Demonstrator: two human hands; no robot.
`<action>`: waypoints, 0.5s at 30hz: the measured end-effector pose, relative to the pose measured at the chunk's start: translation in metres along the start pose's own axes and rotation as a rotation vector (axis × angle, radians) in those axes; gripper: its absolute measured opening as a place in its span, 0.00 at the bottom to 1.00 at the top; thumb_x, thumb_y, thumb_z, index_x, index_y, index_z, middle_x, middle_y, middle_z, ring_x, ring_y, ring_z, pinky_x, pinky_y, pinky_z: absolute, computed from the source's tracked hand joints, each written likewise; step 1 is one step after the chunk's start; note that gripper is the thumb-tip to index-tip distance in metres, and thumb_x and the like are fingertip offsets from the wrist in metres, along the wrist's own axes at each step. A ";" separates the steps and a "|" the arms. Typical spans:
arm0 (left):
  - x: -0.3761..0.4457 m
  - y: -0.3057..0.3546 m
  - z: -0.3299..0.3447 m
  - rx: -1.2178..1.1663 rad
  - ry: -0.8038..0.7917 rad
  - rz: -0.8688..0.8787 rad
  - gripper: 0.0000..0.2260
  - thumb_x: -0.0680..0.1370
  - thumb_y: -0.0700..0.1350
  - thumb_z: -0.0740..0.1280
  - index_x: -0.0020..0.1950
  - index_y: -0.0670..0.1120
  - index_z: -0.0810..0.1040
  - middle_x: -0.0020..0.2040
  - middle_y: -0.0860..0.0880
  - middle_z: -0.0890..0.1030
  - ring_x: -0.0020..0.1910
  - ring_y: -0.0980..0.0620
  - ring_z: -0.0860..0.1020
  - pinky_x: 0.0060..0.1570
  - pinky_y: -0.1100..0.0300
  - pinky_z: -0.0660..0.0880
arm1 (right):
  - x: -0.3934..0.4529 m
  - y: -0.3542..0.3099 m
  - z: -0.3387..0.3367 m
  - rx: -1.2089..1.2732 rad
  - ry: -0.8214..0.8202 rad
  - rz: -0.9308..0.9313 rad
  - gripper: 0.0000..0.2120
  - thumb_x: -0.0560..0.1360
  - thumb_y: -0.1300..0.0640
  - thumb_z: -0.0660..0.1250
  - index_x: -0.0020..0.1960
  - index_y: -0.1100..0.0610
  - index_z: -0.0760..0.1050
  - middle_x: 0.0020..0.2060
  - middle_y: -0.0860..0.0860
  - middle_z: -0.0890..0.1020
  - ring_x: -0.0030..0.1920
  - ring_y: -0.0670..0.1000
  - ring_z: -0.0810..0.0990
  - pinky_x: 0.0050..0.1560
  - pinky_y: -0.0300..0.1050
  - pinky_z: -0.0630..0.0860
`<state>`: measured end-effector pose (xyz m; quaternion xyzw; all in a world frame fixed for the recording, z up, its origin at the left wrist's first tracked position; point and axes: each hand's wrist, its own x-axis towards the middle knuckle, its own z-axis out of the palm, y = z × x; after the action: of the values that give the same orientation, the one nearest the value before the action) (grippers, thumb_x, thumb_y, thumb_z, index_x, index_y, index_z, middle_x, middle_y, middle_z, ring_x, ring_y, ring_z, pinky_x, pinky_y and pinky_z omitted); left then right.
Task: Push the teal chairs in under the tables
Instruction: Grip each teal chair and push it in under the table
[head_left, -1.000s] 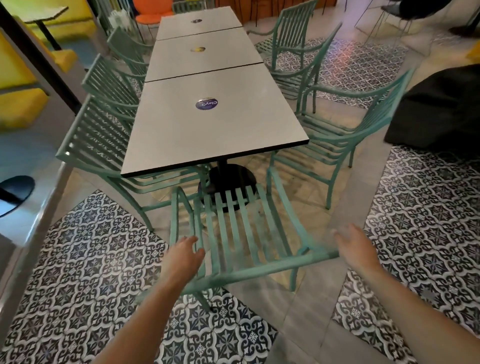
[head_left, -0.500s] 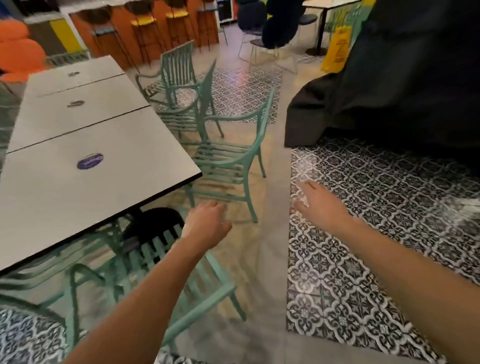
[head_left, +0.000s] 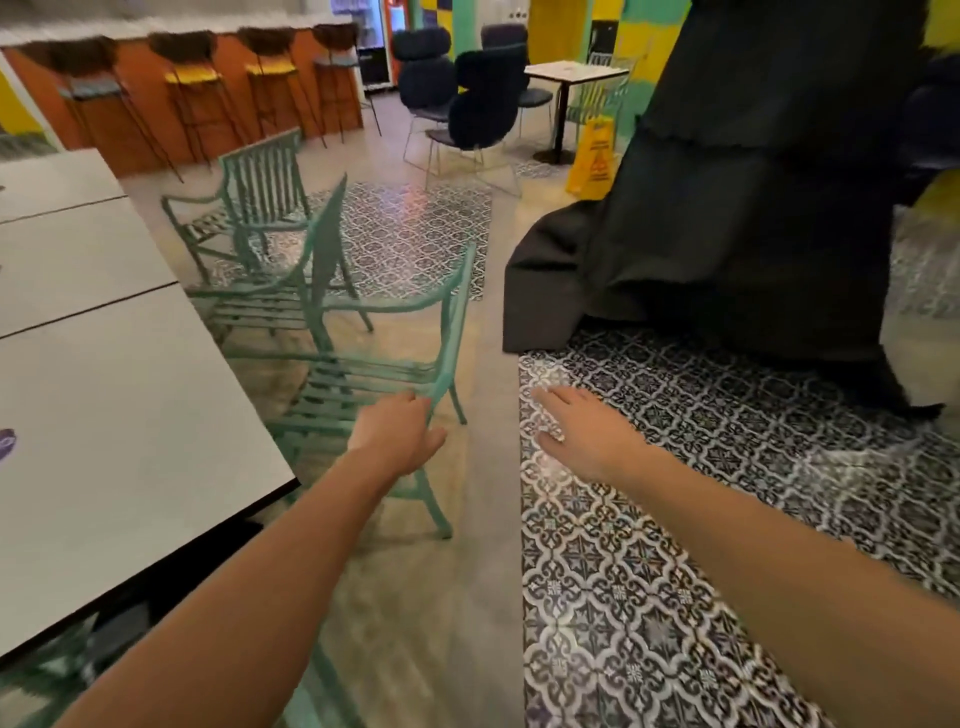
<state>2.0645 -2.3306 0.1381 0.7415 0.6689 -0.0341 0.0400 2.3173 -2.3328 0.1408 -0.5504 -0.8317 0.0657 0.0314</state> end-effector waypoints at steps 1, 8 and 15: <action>0.018 0.000 -0.001 -0.014 -0.012 0.001 0.22 0.77 0.59 0.59 0.66 0.47 0.73 0.60 0.46 0.76 0.58 0.43 0.76 0.54 0.48 0.75 | 0.016 0.007 -0.002 -0.001 0.004 -0.005 0.28 0.78 0.45 0.59 0.75 0.53 0.58 0.71 0.53 0.66 0.71 0.57 0.63 0.67 0.54 0.67; 0.138 0.024 0.005 -0.013 -0.075 0.001 0.23 0.77 0.60 0.60 0.67 0.48 0.71 0.60 0.45 0.76 0.58 0.43 0.76 0.53 0.50 0.74 | 0.115 0.076 0.008 0.071 -0.007 -0.004 0.28 0.78 0.46 0.59 0.75 0.52 0.58 0.72 0.52 0.65 0.71 0.55 0.62 0.69 0.53 0.64; 0.260 0.046 0.005 0.034 -0.093 -0.114 0.24 0.78 0.59 0.59 0.70 0.47 0.69 0.62 0.45 0.76 0.60 0.43 0.76 0.54 0.49 0.74 | 0.234 0.169 0.011 0.111 0.010 -0.125 0.28 0.79 0.47 0.59 0.76 0.54 0.58 0.72 0.53 0.65 0.72 0.55 0.61 0.71 0.48 0.59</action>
<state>2.1372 -2.0784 0.1069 0.7004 0.7067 -0.0821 0.0566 2.3781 -2.0537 0.1012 -0.4953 -0.8593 0.1070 0.0700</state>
